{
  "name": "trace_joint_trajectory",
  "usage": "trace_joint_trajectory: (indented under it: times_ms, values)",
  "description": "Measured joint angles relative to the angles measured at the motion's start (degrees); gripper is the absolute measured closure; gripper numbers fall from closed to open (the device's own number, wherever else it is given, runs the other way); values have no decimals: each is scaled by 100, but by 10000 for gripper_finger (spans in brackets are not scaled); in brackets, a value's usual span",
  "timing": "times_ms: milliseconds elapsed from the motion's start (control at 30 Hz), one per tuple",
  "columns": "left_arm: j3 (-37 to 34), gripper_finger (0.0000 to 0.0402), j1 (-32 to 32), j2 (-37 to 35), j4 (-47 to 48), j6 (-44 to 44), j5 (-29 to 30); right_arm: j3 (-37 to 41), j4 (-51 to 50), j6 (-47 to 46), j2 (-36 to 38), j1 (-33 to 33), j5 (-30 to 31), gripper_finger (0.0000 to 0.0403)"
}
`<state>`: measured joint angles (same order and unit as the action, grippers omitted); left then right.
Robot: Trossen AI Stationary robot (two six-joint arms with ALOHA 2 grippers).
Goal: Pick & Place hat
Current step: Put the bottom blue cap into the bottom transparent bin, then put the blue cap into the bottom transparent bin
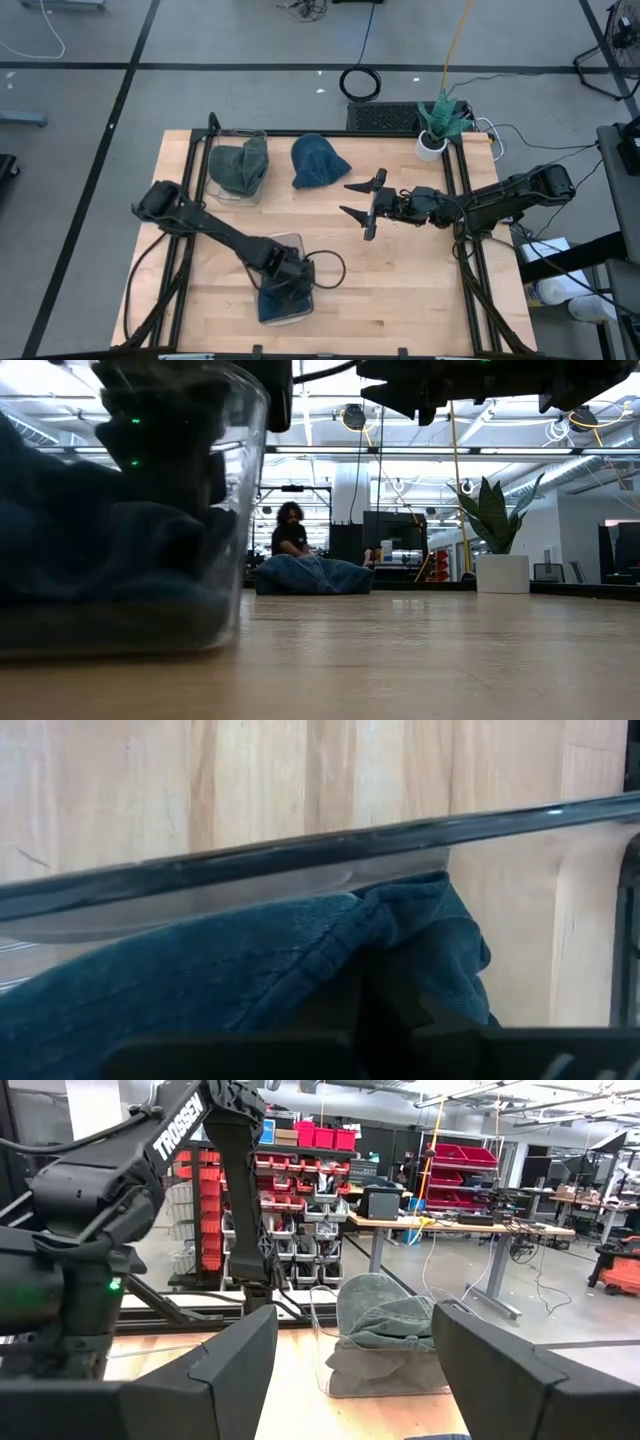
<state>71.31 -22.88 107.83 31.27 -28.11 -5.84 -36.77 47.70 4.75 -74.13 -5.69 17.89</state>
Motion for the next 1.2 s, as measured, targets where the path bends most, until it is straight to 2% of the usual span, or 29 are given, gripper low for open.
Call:
trace_joint_trajectory:
  times_ms: [267, 700, 900, 1067, 1200]
  values:
    - [-29, 395, 105, -131, 18, 143, -154, 0, -4, 44, 0, 0, -4, 149]
    - [-37, 387, -149, -1098, 59, 369, 343, 0, -12, 42, 0, 0, -4, 149]
    - [-37, 398, -250, -1433, 71, 694, 437, 0, -69, 42, 0, 0, -4, 149]
    - [-26, 387, -534, -2059, 18, 1232, 1336, 0, -290, 89, 0, 10, 24, 149]
    - [-180, 385, -784, -2656, 6, 1609, 2558, -50, -956, 181, 0, 170, 183, 149]
